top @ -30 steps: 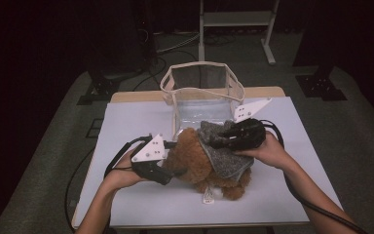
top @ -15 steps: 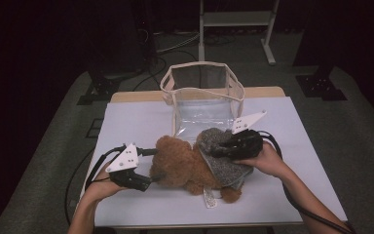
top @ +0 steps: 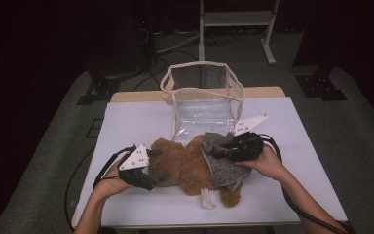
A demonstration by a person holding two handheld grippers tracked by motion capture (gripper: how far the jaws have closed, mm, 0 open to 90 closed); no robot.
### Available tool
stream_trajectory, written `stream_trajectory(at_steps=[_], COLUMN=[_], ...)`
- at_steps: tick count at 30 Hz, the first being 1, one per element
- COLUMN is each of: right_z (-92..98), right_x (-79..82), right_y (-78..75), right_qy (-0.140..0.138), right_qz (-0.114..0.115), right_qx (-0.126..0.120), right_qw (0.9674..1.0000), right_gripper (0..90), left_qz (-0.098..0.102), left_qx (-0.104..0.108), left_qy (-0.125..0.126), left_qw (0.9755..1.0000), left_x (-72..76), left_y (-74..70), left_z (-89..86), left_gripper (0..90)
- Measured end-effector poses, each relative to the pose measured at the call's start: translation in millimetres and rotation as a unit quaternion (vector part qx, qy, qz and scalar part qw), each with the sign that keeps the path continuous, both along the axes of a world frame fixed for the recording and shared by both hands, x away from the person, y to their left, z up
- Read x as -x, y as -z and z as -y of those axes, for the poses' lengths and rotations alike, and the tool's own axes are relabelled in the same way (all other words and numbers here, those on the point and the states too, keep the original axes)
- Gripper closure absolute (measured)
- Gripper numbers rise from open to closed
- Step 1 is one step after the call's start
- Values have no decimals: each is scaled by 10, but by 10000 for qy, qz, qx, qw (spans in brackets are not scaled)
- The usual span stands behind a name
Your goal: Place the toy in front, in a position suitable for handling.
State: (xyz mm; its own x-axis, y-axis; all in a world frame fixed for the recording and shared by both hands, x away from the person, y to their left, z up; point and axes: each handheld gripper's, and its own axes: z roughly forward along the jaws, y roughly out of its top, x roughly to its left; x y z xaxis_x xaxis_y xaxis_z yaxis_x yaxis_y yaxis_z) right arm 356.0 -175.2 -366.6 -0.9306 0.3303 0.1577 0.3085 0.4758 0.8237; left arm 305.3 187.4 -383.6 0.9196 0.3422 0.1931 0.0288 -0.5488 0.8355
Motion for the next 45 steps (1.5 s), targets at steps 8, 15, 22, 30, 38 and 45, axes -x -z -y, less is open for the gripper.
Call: stream_trajectory(at_steps=[8, 15, 22, 30, 38, 45], right_z=[371, 455, 323, 256, 452, 408], right_x=[114, 198, 100, 16, 217, 212], right_y=[117, 270, 293, 189, 247, 317], right_qy=[341, 424, 600, 641, 631, 630], right_qz=[-127, -245, -209, -84, -138, -102], right_qx=[-149, -148, -316, -425, -452, -231], right_qw=[9992, 9987, 9975, 9970, 9969, 9977], right_gripper=[731, 732, 732, 732, 732, 732], left_qz=[22, -82, 27, 222, 179, 84], left_qx=[-312, -199, -147, -370, -193, 153], left_qy=[-218, -270, -270, -41, -85, -380], left_qw=[9993, 9994, 9995, 9991, 9996, 9991], left_x=[-112, -195, -181, -223, -288, -270], left_y=[45, 143, 19, 35, 1, 61], left_z=[-3, 13, -20, 161, 137, -170], left_gripper=[136, 214, 251, 200, 192, 115])
